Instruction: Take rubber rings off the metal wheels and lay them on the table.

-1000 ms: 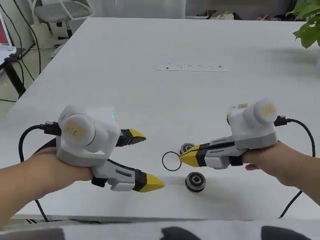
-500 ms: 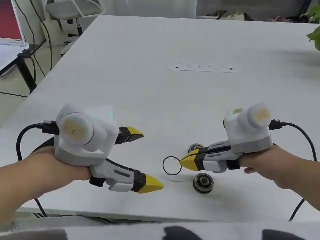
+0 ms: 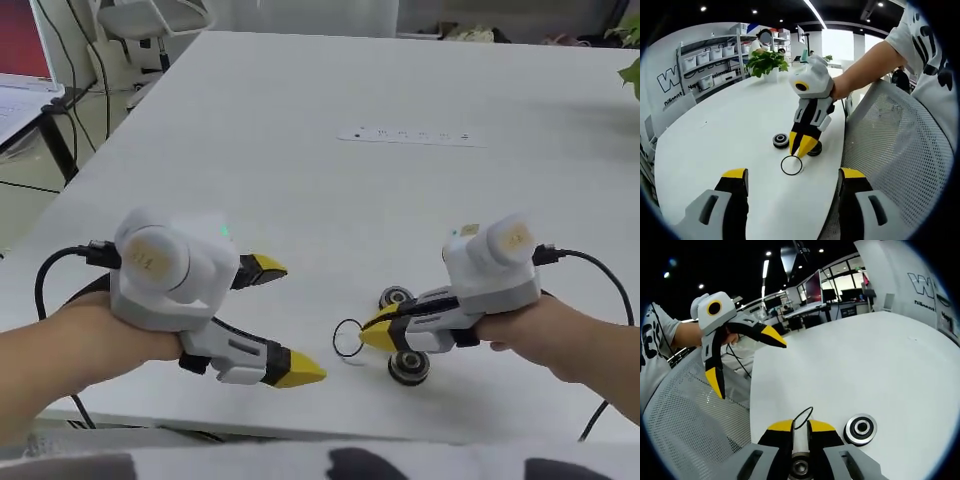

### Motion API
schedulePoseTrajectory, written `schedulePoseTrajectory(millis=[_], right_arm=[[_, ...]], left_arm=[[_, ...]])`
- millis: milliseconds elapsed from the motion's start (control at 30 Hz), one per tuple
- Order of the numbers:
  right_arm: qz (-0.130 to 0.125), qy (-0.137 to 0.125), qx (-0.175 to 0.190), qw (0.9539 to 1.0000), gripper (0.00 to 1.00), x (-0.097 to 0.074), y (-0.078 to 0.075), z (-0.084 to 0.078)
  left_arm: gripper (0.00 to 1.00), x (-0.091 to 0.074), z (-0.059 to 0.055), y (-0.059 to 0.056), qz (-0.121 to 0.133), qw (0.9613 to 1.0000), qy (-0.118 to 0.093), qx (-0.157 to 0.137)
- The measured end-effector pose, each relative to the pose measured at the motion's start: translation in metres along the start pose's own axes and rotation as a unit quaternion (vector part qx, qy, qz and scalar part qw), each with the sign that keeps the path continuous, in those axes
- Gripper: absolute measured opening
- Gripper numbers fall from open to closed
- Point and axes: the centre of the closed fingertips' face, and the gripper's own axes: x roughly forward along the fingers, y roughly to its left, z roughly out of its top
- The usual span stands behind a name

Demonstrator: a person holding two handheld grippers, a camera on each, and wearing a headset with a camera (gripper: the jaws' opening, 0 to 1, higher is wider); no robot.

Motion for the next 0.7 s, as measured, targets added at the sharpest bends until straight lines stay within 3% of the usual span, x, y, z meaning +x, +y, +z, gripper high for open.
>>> schedulePoseTrajectory(millis=[233, 700], right_arm=[[-0.008, -0.003, 0.0, 1.0, 0.16, -0.009, -0.001, -0.001], [-0.025, -0.02, 0.009, 0.9994, 0.23, -0.034, -0.006, -0.006]], left_arm=[[0.71, 0.002, 0.0, -0.001, -0.002, 1.0, 0.003, 0.001], [0.7, 0.017, 0.002, -0.002, -0.022, 0.9996, 0.013, 0.012]])
